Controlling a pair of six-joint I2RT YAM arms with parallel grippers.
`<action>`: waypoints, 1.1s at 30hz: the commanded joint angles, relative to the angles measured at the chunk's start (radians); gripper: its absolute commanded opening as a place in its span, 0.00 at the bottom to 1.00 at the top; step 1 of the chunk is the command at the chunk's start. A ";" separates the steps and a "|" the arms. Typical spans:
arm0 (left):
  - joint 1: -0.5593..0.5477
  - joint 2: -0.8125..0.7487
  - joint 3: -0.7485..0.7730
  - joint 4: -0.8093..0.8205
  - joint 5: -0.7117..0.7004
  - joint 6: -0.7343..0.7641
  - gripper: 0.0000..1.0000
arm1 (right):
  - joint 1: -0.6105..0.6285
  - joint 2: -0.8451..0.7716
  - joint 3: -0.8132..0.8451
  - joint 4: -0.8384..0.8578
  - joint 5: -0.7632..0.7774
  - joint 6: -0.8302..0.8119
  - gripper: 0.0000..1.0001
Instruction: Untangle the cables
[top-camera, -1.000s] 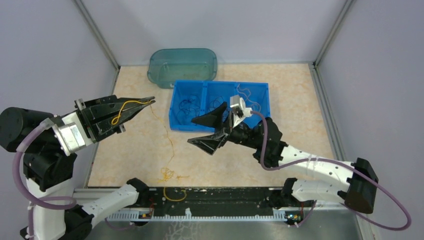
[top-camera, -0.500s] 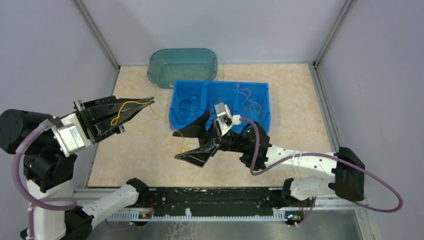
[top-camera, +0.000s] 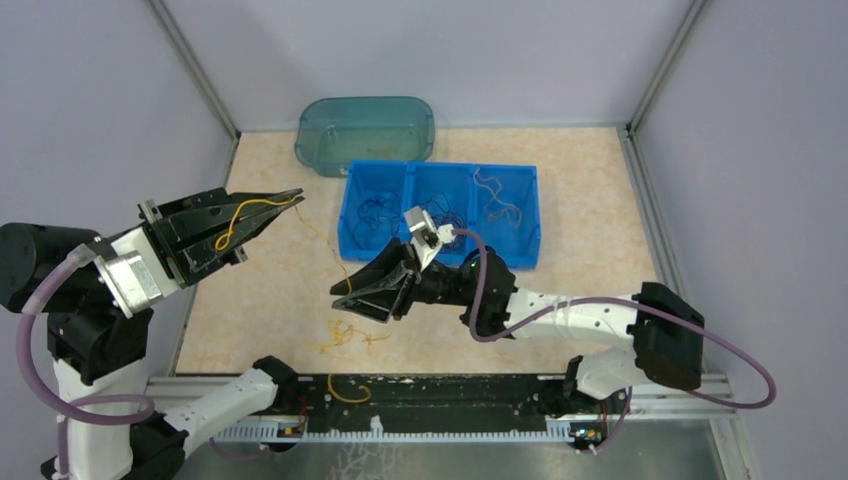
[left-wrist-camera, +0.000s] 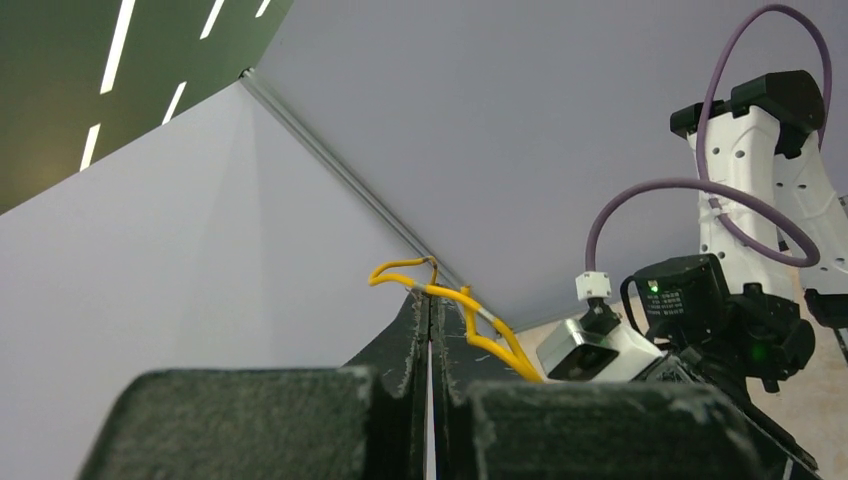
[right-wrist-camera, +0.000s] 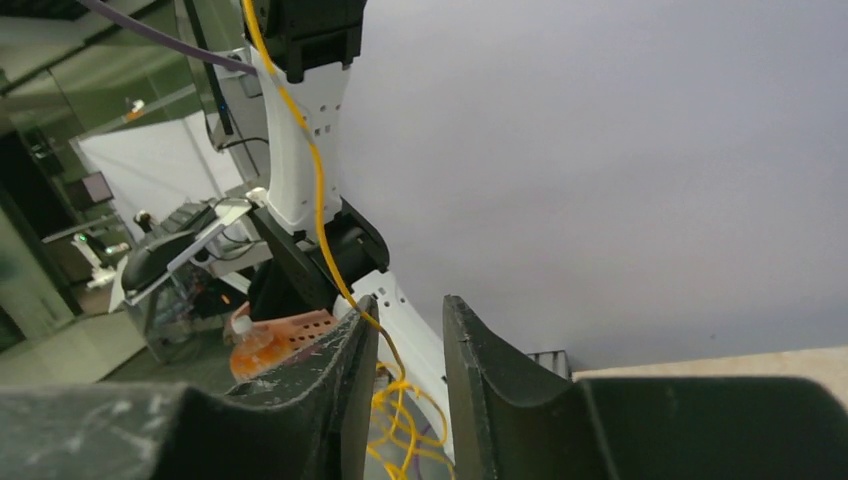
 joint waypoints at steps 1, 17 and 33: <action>0.008 0.010 -0.005 0.055 0.012 0.005 0.00 | 0.030 0.049 -0.015 0.129 0.024 0.066 0.29; 0.017 0.001 -0.015 0.065 0.007 -0.011 0.01 | 0.058 0.068 -0.042 0.143 0.097 0.026 0.51; 0.027 0.011 -0.009 0.082 0.025 -0.031 0.02 | 0.058 -0.124 -0.038 -0.137 0.341 -0.255 0.64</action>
